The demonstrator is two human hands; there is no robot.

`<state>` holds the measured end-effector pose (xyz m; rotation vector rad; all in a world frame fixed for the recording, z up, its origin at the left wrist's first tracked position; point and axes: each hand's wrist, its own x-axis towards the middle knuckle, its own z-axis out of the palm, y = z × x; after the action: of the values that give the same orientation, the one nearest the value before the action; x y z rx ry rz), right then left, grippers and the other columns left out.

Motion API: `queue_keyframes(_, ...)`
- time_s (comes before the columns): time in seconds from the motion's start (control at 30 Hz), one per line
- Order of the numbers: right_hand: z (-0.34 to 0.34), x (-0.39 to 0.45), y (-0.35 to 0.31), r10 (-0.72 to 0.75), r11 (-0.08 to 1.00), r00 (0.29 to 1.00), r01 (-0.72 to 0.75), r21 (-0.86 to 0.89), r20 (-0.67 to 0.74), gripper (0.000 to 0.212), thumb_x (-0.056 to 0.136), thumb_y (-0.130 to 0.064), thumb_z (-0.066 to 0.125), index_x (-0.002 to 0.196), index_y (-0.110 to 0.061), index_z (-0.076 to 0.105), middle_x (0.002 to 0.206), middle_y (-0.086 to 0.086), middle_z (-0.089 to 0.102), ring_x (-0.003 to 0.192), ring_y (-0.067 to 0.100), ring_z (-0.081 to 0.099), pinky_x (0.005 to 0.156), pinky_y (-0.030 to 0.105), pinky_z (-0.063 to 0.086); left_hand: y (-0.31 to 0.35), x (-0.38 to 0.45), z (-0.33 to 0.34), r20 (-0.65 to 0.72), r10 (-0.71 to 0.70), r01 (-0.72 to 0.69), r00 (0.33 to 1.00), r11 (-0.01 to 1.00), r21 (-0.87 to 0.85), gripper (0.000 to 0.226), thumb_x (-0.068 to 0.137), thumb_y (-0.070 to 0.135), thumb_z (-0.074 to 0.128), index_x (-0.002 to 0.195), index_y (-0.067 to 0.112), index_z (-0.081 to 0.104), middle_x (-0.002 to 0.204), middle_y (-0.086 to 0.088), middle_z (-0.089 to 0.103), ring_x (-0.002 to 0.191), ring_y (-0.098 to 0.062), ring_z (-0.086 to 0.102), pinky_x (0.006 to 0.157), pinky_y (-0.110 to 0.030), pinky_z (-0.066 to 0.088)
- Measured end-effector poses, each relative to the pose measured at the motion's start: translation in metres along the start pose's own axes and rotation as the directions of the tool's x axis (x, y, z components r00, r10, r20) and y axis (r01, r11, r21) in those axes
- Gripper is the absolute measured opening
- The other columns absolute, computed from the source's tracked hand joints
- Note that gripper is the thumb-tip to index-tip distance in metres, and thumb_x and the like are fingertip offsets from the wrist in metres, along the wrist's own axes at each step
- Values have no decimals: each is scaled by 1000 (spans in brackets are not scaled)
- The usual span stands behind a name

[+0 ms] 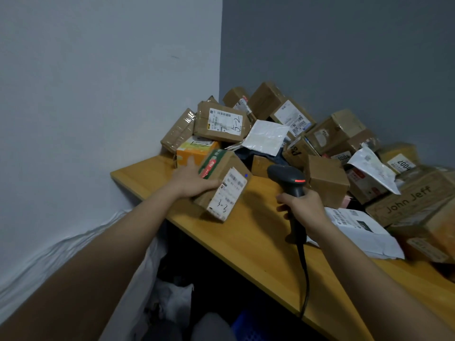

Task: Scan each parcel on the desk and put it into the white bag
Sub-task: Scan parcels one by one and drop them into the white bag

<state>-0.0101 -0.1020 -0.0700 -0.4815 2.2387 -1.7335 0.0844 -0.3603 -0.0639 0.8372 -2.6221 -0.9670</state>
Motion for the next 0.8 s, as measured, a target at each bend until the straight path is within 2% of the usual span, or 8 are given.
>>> queue_keyframes(0.07, -2, -8, -6, -46, 999, 999, 46, 10, 13, 14, 86, -9, 70, 96, -6, 60, 86, 16, 64, 68, 22, 65, 59, 33, 51, -10, -14, 3, -3, -13, 11, 1000, 944, -329, 79, 67, 55, 79, 124, 21, 36, 124, -4, 58, 109, -25, 60, 89, -47, 54)
queue_keyframes(0.13, 0, -18, -12, -102, 994, 994, 103, -29, 46, 14, 87, -11, 70, 95, -6, 60, 85, 16, 65, 66, 21, 65, 59, 34, 51, -15, -28, 12, -16, -35, 22, 999, 856, -516, 60, 77, 35, 78, 121, 21, 41, 125, -4, 60, 106, -20, 62, 82, -36, 56)
queue_keyframes(0.2, 4, -31, -18, -142, 984, 986, 150, -98, 88, 11, 88, -13, 69, 92, -7, 61, 81, 15, 66, 61, 18, 64, 56, 30, 50, -18, -37, 22, -42, -58, 20, 997, 791, -612, 65, 75, 31, 80, 126, 19, 41, 127, -3, 59, 107, -18, 61, 77, -29, 55)
queue_keyframes(0.27, 8, -44, -21, -162, 966, 978, 185, -182, 132, 11, 88, -16, 68, 90, -7, 61, 77, 14, 68, 57, 16, 63, 54, 27, 50, -19, -42, 29, -50, -71, 19, 996, 737, -675, 76, 72, 30, 83, 133, 17, 40, 130, -3, 58, 110, -18, 60, 82, -33, 57)
queue_keyframes(0.4, 14, -60, -22, -195, 918, 963, 246, -311, 185, 10, 87, -18, 69, 88, -11, 61, 71, 9, 69, 49, 11, 58, 50, 21, 47, -17, -48, 32, -44, -61, 12, 997, 701, -713, 77, 74, 27, 81, 136, 16, 38, 134, -4, 56, 113, -19, 59, 87, -35, 56)
queue_keyframes(0.53, 17, -68, -26, -197, 909, 959, 257, -330, 205, 9, 87, -17, 67, 88, -11, 60, 71, 8, 69, 48, 8, 57, 46, 16, 44, -14, -53, 27, -51, -55, 3, 997, 716, -698, 78, 76, 27, 80, 139, 15, 36, 136, -4, 53, 115, -20, 57, 87, -33, 55)
queue_keyframes(0.8, 19, -71, -30, -198, 913, 962, 251, -323, 186, 9, 86, -15, 67, 85, -9, 60, 72, 13, 69, 46, 9, 57, 47, 19, 47, -15, -57, 21, -58, -50, -1, 997, 746, -666, 83, 75, 27, 80, 142, 14, 33, 138, -6, 51, 118, -22, 55, 88, -35, 55)
